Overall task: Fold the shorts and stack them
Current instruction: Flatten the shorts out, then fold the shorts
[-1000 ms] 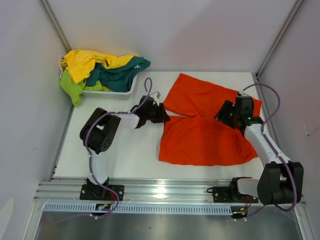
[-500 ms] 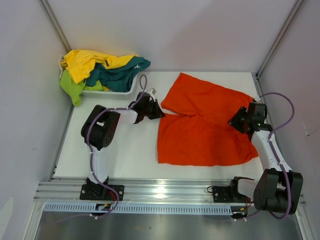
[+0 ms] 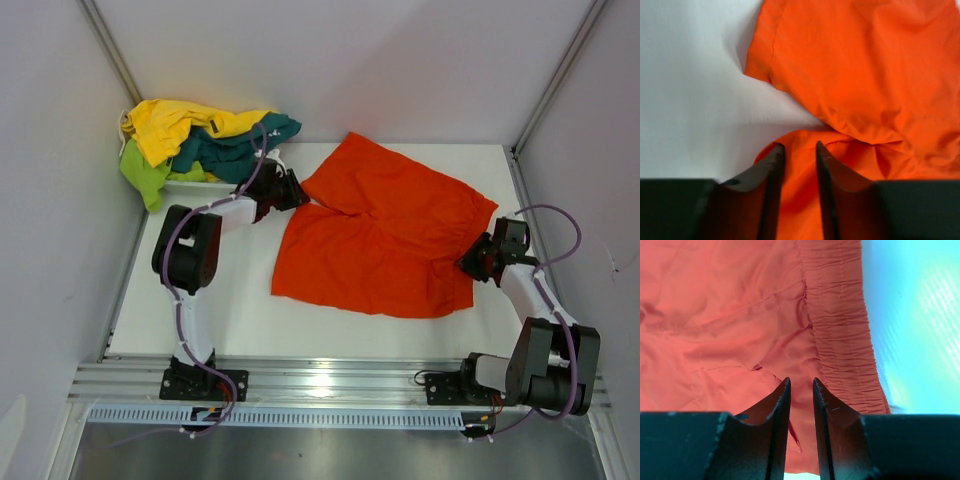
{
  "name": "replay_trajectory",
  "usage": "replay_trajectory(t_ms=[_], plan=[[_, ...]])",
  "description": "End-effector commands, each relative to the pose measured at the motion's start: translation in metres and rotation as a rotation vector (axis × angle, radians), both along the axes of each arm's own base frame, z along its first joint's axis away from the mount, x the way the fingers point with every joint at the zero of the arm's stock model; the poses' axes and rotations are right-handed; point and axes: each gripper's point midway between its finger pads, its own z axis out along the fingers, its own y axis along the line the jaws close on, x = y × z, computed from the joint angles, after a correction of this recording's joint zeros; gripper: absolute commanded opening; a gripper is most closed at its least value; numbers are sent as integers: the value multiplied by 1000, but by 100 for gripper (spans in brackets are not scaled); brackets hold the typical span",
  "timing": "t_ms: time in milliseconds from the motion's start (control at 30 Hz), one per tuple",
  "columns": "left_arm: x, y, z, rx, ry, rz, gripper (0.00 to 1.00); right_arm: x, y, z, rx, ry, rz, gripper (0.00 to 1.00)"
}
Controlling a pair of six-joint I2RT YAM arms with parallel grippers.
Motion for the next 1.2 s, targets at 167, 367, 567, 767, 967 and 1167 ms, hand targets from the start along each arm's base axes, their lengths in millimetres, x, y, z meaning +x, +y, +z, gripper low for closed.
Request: replay_trajectory(t_ms=[167, 367, 567, 767, 967, 1167], plan=[[1, 16, 34, 102, -61, 15, 54, 2, -7, 3, -29, -43, -17, 35], [-15, 28, 24, 126, -2, 29, 60, 6, -5, 12, -8, -57, -15, 38], [-44, 51, 41, 179, -14, 84, 71, -25, -2, 14, 12, 3, -84, 48], [-84, 72, 45, 196, 28, 166, 99, -63, 4, 28, 0, 77, -124, 83], [-132, 87, 58, 146, 34, 227, 99, -90, 17, 26, 50, 97, -270, 83], [-192, 84, 53, 23, 62, 253, 99, -104, 15, 0, 52, 169, -353, 82]])
